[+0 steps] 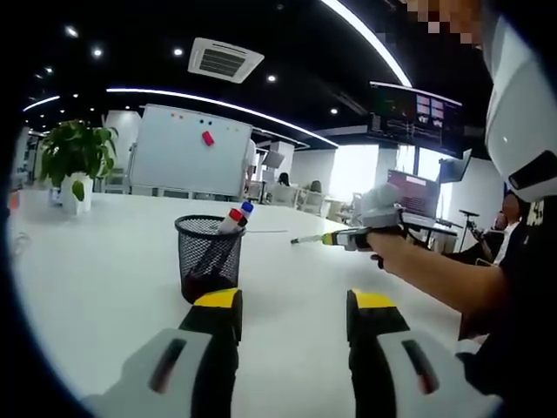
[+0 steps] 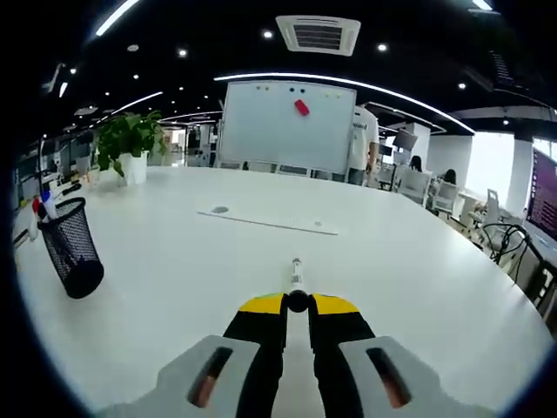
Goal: Pick up the whiteboard markers from the pen holder and place them facing the whiteboard neatly
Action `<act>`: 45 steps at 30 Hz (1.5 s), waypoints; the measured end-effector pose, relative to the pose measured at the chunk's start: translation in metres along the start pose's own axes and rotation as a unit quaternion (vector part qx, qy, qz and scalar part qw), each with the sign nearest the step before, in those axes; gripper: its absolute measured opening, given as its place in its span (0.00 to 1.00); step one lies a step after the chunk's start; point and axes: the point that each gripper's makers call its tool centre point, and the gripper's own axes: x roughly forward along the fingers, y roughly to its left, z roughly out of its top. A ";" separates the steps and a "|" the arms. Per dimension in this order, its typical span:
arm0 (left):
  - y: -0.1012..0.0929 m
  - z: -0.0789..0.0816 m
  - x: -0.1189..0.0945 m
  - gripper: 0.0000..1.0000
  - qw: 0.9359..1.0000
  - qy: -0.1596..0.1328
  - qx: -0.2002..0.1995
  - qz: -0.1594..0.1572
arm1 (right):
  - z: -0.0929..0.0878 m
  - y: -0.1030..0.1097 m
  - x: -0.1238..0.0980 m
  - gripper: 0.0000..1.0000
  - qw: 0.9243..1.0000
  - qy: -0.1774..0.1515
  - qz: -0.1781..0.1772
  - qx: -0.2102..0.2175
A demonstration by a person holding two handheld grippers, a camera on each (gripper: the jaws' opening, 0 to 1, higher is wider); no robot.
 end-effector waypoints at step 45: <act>0.005 -0.001 -0.002 0.50 1.000 -0.003 -0.013 0.001 | -0.030 0.000 0.013 0.13 0.998 0.050 -0.004 0.027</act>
